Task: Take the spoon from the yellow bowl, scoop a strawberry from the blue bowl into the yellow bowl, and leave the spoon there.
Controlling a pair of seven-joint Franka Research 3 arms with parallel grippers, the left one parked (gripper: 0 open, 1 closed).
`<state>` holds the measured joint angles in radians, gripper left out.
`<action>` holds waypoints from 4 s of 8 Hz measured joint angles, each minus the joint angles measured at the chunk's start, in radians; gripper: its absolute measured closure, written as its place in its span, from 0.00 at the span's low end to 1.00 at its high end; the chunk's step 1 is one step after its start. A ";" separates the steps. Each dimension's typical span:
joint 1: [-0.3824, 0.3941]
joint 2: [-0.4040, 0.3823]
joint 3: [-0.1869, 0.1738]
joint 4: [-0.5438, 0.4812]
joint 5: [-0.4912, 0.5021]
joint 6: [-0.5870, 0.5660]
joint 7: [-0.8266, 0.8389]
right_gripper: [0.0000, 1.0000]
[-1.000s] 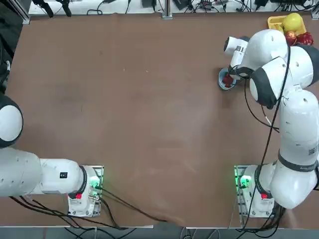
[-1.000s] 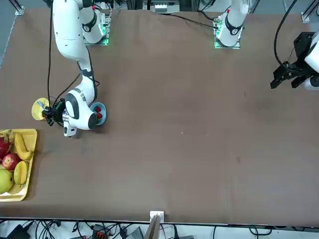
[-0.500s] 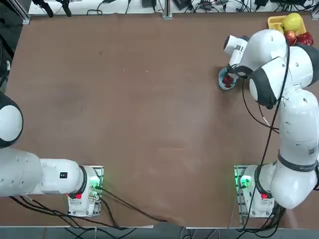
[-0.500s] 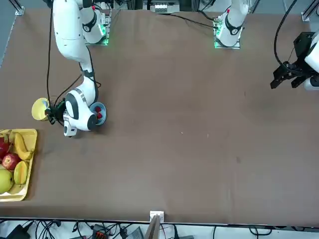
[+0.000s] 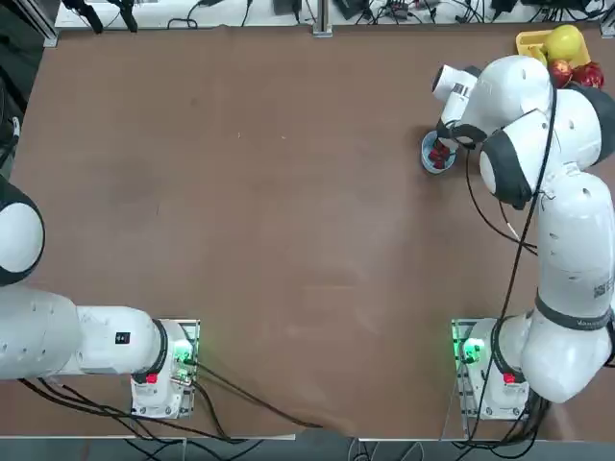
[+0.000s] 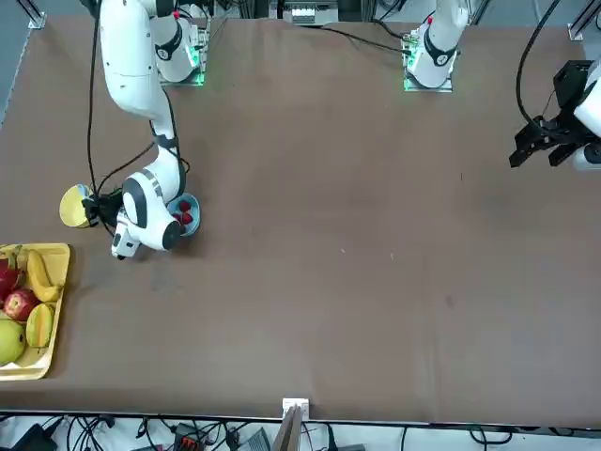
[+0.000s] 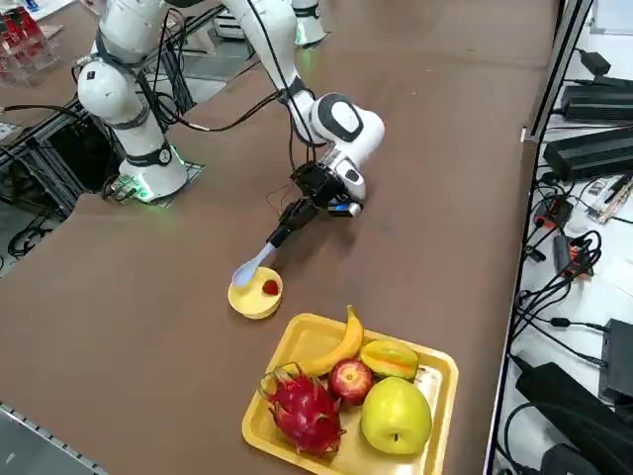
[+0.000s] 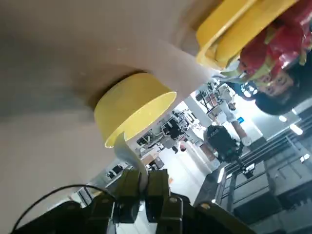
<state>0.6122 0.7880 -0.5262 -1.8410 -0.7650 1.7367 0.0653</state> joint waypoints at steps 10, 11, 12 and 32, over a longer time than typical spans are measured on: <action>-0.028 0.076 -0.002 0.150 0.031 -0.008 0.138 0.00; -0.026 0.052 -0.004 0.177 0.075 -0.011 0.131 0.00; -0.025 0.013 -0.006 0.199 0.116 -0.016 0.105 0.00; -0.550 -0.794 0.414 0.221 0.765 -0.182 -0.070 0.00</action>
<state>0.0621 -0.0057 -0.1125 -1.6197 0.0001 1.5549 -0.0046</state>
